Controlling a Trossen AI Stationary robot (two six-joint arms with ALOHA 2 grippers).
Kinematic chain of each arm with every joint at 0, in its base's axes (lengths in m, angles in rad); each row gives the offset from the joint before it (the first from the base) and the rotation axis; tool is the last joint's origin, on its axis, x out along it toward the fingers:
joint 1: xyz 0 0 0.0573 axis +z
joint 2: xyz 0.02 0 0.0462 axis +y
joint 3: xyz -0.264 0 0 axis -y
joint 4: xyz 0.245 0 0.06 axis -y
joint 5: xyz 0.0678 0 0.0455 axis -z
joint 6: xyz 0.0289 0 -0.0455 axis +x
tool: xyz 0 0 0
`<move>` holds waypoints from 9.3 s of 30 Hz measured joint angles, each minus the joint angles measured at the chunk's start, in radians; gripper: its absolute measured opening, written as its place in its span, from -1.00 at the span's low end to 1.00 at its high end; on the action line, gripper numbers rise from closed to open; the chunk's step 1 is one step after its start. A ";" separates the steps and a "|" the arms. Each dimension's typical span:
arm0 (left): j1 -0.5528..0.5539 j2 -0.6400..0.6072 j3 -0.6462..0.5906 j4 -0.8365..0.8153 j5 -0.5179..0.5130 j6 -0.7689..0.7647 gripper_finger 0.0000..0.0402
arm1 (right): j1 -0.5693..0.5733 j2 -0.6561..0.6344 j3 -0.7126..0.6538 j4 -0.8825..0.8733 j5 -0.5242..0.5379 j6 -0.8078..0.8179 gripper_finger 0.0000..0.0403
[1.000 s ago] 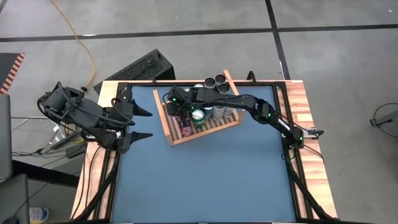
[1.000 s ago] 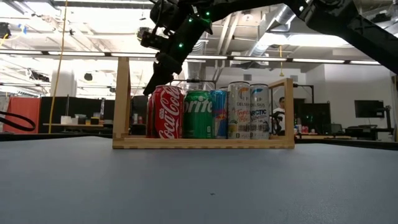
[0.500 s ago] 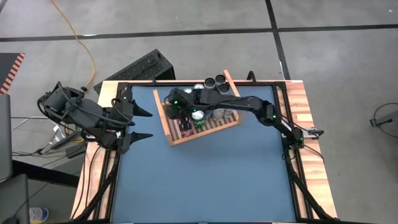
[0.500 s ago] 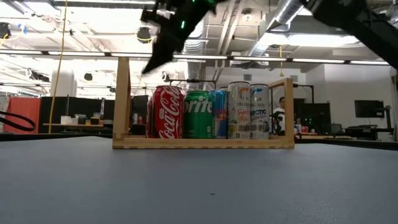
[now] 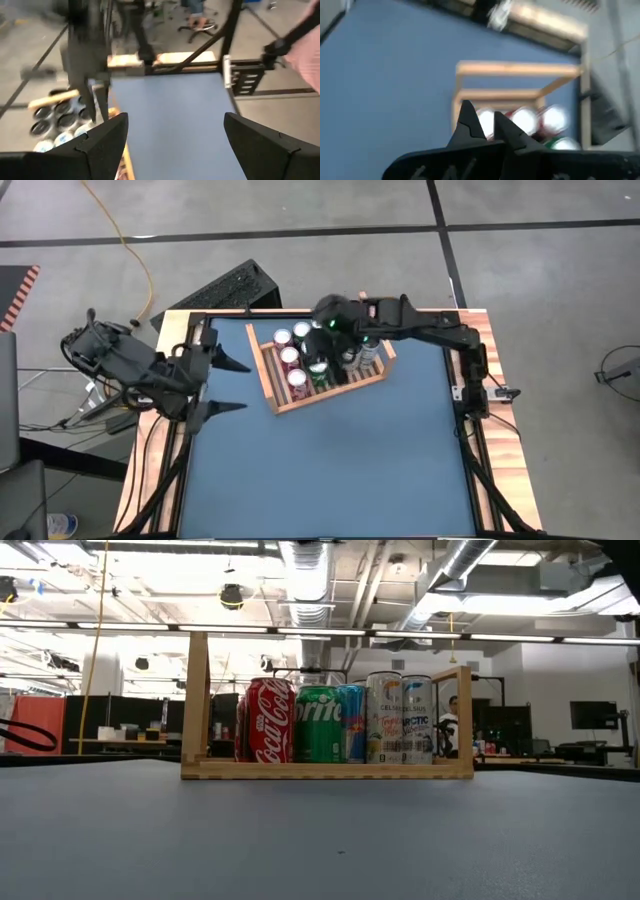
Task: Place canned beverage on shelf
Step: Adjust the red-white soda cans, then return to Home Position
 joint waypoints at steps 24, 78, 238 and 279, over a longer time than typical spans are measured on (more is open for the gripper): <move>-0.055 0.005 0.000 0.010 0.008 -0.006 0.57 | 0.129 0.009 -0.593 0.442 0.180 0.025 -1.00; -0.050 -0.019 0.000 0.153 0.022 0.061 0.57 | 0.243 -0.564 -0.011 -0.271 0.211 0.170 -1.00; -0.024 -1.225 -1.967 1.142 -0.032 -0.126 0.57 | 0.301 -1.880 -2.306 1.120 0.177 0.657 -1.00; -0.024 -1.225 -1.967 1.142 -0.032 -0.126 0.57 | 0.300 -1.880 -2.306 1.120 0.178 0.657 -1.00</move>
